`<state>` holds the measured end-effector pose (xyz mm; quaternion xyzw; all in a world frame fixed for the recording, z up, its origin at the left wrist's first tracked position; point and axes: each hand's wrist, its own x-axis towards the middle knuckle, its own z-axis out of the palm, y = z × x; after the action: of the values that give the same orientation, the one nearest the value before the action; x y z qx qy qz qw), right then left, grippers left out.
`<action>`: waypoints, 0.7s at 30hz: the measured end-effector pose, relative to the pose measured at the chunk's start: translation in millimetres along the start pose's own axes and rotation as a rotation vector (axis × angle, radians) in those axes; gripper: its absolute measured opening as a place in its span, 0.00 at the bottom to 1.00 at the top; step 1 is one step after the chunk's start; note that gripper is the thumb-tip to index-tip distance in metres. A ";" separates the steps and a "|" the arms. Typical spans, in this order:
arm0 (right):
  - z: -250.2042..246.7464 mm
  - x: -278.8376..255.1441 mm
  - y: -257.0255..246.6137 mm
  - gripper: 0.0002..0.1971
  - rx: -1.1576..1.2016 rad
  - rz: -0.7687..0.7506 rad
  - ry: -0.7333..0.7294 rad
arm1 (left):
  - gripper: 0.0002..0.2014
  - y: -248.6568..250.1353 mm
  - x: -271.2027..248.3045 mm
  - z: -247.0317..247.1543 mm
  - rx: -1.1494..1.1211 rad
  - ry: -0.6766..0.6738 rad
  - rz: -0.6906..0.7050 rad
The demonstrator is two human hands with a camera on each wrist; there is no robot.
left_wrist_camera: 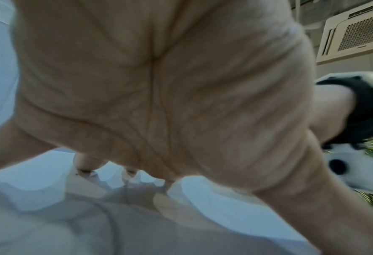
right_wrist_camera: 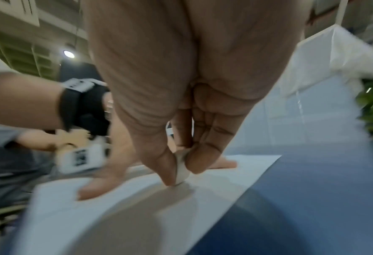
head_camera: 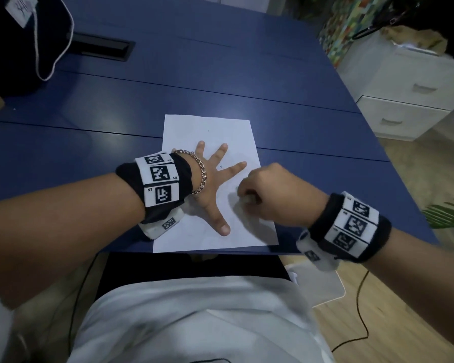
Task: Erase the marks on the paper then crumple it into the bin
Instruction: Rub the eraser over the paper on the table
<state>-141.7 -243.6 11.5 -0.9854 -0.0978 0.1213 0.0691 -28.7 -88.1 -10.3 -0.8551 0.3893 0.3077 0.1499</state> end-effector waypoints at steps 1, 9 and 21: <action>1.1 -4.1 0.3 0.05 0.015 -0.013 -0.030 | 0.79 0.2 -0.4 -0.1 0.003 0.001 -0.003; 7.8 -31.5 4.9 0.03 0.059 -0.035 0.013 | 0.80 -4.8 4.5 0.8 -0.012 -0.019 -0.002; -8.7 -99.2 32.4 0.03 0.426 0.254 0.372 | 0.72 -89.3 -20.3 -18.9 -0.158 0.062 0.123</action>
<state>-228.2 -296.8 37.0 -0.9584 0.0680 -0.0358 0.2750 36.4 -27.7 18.7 -0.8480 0.4199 0.3194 0.0507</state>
